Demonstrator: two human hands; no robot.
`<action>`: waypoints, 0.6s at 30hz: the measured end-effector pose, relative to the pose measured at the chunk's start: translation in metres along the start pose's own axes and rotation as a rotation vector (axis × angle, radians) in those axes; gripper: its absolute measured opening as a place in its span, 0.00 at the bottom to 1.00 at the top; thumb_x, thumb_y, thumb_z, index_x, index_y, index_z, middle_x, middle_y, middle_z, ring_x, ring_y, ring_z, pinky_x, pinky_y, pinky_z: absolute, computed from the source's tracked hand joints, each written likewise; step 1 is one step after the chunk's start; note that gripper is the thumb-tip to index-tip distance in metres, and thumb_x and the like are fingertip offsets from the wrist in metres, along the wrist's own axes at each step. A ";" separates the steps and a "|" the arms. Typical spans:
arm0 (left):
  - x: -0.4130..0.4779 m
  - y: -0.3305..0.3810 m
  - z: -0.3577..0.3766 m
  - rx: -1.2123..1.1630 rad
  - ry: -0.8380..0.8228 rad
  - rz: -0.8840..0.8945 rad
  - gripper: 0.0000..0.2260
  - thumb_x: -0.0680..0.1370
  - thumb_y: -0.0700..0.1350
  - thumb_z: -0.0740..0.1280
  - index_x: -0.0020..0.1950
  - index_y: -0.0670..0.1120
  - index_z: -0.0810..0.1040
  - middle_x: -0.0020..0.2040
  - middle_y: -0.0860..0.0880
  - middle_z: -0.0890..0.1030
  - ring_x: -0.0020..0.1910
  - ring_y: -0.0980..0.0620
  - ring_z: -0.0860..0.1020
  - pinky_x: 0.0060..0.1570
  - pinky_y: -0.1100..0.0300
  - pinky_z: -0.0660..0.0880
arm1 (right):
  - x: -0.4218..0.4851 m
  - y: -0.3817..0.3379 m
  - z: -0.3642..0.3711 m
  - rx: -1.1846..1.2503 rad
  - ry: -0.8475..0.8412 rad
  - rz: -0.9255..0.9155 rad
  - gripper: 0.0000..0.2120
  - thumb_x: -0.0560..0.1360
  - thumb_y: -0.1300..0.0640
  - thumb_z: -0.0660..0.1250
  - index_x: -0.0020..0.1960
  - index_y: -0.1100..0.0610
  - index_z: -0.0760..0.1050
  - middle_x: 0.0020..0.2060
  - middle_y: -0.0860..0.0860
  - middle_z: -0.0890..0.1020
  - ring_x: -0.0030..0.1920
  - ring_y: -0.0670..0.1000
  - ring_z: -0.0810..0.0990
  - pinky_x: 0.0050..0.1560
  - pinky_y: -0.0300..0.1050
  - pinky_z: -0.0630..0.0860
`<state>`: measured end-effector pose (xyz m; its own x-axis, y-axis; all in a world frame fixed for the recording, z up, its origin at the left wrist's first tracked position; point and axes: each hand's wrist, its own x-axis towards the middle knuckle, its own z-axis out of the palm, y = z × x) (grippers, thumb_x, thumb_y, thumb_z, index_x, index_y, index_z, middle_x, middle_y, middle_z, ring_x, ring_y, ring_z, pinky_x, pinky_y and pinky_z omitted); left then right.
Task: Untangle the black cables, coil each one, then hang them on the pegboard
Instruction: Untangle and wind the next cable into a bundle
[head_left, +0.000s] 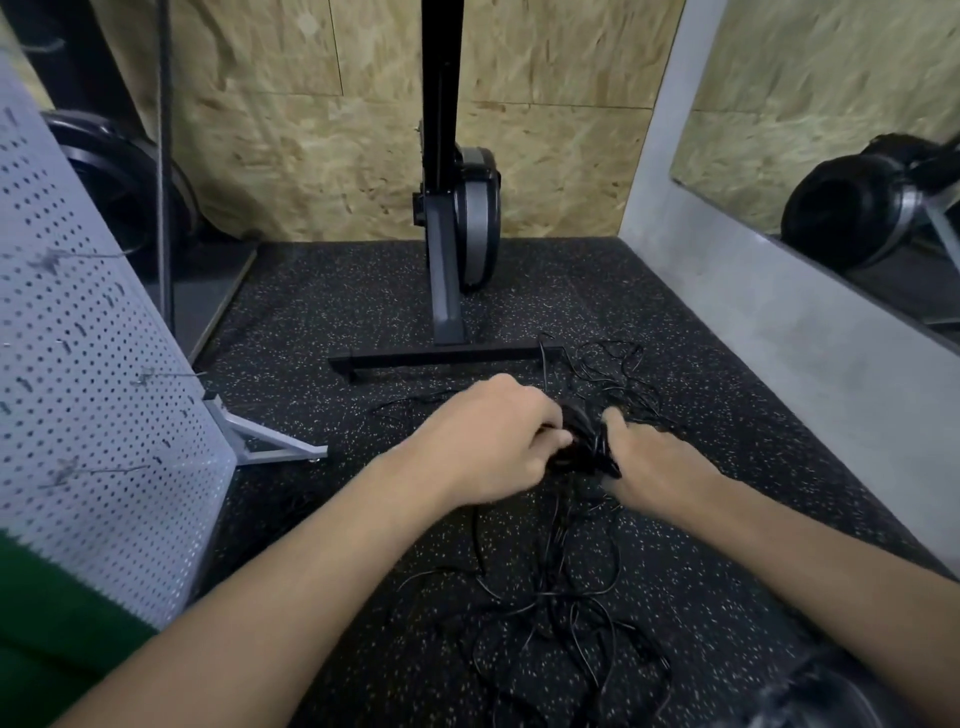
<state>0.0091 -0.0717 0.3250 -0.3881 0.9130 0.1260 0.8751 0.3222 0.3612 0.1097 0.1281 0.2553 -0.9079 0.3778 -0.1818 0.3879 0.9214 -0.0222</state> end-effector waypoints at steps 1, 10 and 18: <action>0.000 -0.006 0.002 0.013 0.030 0.013 0.12 0.84 0.54 0.66 0.47 0.50 0.84 0.36 0.53 0.81 0.37 0.49 0.79 0.38 0.53 0.76 | -0.004 0.000 0.000 -0.006 -0.055 -0.081 0.22 0.78 0.52 0.71 0.63 0.51 0.60 0.52 0.52 0.78 0.49 0.56 0.82 0.43 0.48 0.73; 0.004 -0.064 0.024 -0.570 0.035 -0.255 0.15 0.69 0.60 0.81 0.40 0.48 0.88 0.38 0.52 0.87 0.41 0.55 0.84 0.46 0.61 0.76 | -0.041 -0.019 -0.012 0.321 -0.086 -0.602 0.12 0.77 0.55 0.72 0.55 0.46 0.71 0.48 0.42 0.77 0.48 0.43 0.77 0.47 0.42 0.76; 0.003 -0.079 0.077 -0.951 -0.082 -0.306 0.11 0.81 0.41 0.69 0.50 0.31 0.81 0.44 0.31 0.81 0.42 0.42 0.78 0.48 0.46 0.76 | -0.041 -0.019 -0.016 0.698 0.140 -0.535 0.38 0.78 0.58 0.74 0.79 0.42 0.56 0.48 0.41 0.80 0.45 0.48 0.82 0.46 0.37 0.75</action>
<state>-0.0391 -0.0754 0.2252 -0.5050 0.8505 -0.1470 0.1323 0.2446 0.9606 0.1369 0.0968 0.2793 -0.9887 -0.0376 0.1449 -0.1262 0.7299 -0.6719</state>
